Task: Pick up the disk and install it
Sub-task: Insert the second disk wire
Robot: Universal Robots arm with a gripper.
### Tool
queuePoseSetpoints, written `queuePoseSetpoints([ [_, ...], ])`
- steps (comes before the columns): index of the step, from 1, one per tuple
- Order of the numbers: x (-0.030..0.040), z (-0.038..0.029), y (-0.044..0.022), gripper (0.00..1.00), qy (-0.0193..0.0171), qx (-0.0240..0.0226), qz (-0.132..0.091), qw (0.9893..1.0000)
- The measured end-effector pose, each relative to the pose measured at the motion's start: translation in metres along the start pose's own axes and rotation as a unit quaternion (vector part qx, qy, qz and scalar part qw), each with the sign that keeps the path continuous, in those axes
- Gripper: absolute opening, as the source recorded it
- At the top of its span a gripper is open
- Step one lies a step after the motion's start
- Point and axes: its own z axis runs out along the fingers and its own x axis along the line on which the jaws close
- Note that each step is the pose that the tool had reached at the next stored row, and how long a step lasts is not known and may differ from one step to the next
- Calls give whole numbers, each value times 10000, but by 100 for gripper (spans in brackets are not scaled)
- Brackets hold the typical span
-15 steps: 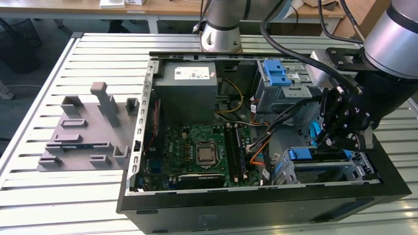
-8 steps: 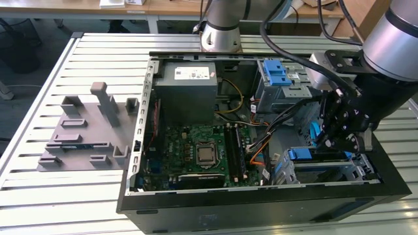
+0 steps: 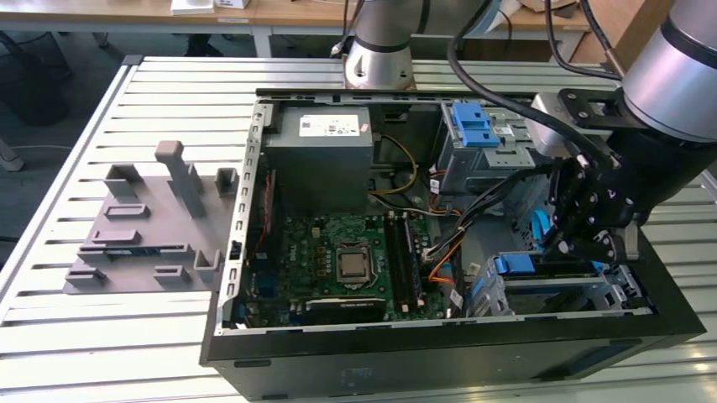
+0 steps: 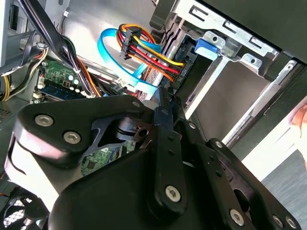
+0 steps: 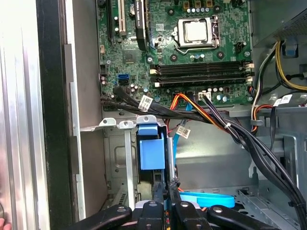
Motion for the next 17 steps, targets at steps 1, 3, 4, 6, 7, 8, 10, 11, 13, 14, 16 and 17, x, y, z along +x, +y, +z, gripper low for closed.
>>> queuePoseSetpoints([
  [1,0,1,-3,16,0,0,0,10000],
  [3,-1,3,-8,16,-1,0,0,10000],
  [4,-1,3,-10,16,-1,0,0,10000],
  [6,-1,3,-12,16,0,0,0,10000],
  [7,-1,3,-13,16,0,0,0,10000],
  [8,-1,4,-13,16,0,0,0,10000],
  [10,0,8,-13,16,0,0,0,10000],
  [11,0,11,-13,16,-1,0,0,10000],
  [13,2,17,-14,16,0,0,0,10000],
  [14,3,21,-14,16,-1,0,0,10000],
  [16,5,31,-14,16,-1,0,0,10000],
  [17,6,36,-15,16,0,0,0,10000],
])
